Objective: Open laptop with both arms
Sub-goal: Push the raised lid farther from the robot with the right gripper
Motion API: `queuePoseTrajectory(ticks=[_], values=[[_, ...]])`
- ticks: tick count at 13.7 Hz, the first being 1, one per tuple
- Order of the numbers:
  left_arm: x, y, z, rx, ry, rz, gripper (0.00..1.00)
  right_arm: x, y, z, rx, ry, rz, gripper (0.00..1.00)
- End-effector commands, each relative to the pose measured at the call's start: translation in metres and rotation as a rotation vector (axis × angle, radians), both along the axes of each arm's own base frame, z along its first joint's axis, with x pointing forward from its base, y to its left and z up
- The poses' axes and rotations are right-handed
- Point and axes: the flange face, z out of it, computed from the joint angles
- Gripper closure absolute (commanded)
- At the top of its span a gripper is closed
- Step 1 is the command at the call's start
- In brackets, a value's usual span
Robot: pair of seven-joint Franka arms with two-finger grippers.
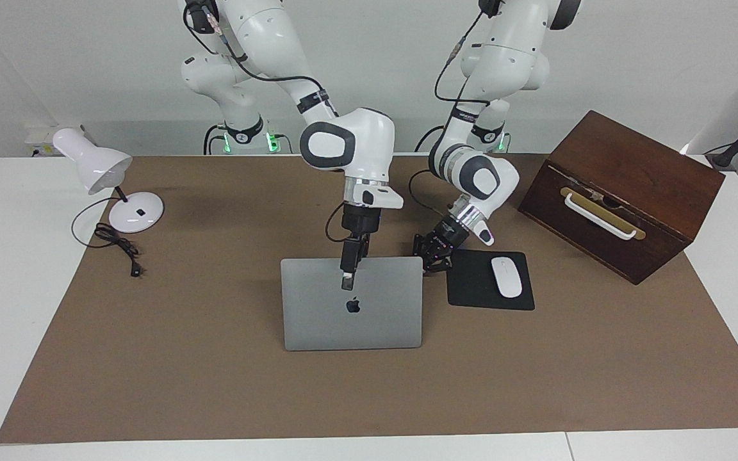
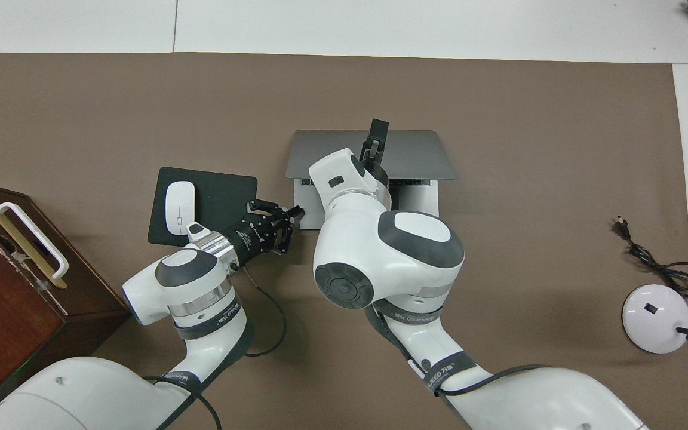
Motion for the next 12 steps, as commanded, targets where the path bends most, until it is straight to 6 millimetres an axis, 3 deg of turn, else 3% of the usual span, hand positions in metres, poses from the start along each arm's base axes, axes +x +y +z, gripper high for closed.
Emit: queuePoseTrajectory(ticks=[1, 12], values=[[-0.004, -0.008, -0.038, 0.043, 0.038, -0.018, 1.00, 0.014, 0.000, 0.007, -0.043, -0.033, 0.018, 0.00], [-0.006, -0.011, -0.038, 0.050, 0.038, -0.025, 1.00, 0.035, -0.008, 0.030, -0.094, -0.058, 0.029, 0.00]])
